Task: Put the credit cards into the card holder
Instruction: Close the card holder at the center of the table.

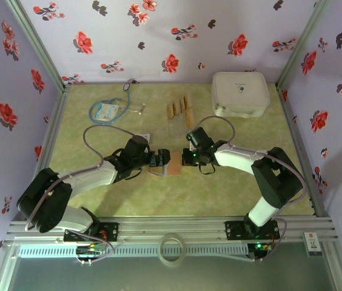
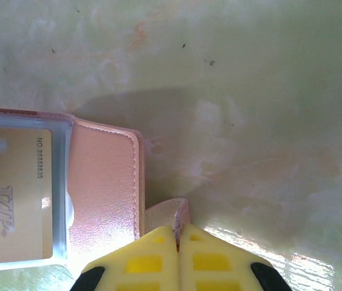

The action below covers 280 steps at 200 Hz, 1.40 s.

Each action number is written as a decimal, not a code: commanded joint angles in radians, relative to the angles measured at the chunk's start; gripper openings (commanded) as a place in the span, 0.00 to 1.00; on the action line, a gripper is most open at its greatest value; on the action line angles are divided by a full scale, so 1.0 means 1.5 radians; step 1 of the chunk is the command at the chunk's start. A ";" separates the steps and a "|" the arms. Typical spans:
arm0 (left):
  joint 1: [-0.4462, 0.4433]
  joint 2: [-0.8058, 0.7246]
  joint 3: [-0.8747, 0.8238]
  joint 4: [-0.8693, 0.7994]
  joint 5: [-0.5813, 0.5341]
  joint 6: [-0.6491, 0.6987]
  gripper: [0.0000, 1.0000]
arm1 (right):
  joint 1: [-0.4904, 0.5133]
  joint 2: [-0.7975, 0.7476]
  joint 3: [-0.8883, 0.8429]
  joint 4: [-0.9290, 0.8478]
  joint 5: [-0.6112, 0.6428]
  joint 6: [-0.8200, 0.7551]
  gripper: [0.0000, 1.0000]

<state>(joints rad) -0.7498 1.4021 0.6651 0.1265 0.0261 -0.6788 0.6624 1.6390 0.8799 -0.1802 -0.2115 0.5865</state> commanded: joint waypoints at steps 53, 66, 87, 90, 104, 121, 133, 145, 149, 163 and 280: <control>-0.053 0.041 0.034 0.094 0.018 -0.056 1.00 | -0.012 -0.020 -0.018 -0.005 0.012 0.005 0.21; -0.062 0.055 0.039 0.109 0.015 -0.064 1.00 | -0.021 -0.038 -0.024 -0.018 0.019 0.002 0.29; -0.078 0.074 0.047 0.116 0.007 -0.069 1.00 | -0.046 -0.074 -0.036 -0.043 0.028 -0.002 0.34; -0.080 0.075 0.047 0.118 0.006 -0.070 1.00 | -0.050 -0.079 -0.037 -0.045 0.028 -0.003 0.34; -0.088 0.087 0.049 0.130 0.003 -0.075 1.00 | -0.071 -0.105 -0.046 -0.060 0.033 -0.006 0.37; -0.097 0.103 0.054 0.141 0.002 -0.082 1.00 | -0.098 -0.131 -0.060 -0.074 0.033 -0.008 0.38; -0.104 0.115 0.059 0.144 0.000 -0.085 1.00 | -0.114 -0.150 -0.072 -0.080 0.031 -0.009 0.39; -0.112 0.126 0.063 0.143 -0.005 -0.088 1.00 | -0.126 -0.171 -0.085 -0.083 0.029 -0.007 0.40; -0.114 0.131 0.063 0.143 -0.008 -0.092 1.00 | -0.128 -0.177 -0.089 -0.085 0.029 -0.007 0.40; -0.122 0.146 0.061 0.150 -0.016 -0.101 1.00 | -0.136 -0.198 -0.100 -0.093 0.030 -0.004 0.41; -0.103 0.079 0.109 -0.015 -0.059 -0.079 1.00 | -0.099 -0.317 -0.125 -0.090 -0.021 0.055 0.42</control>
<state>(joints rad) -0.9310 1.6058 0.7803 0.2180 -0.0334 -0.8375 0.4732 1.1797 0.6895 -0.3347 -0.2173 0.6262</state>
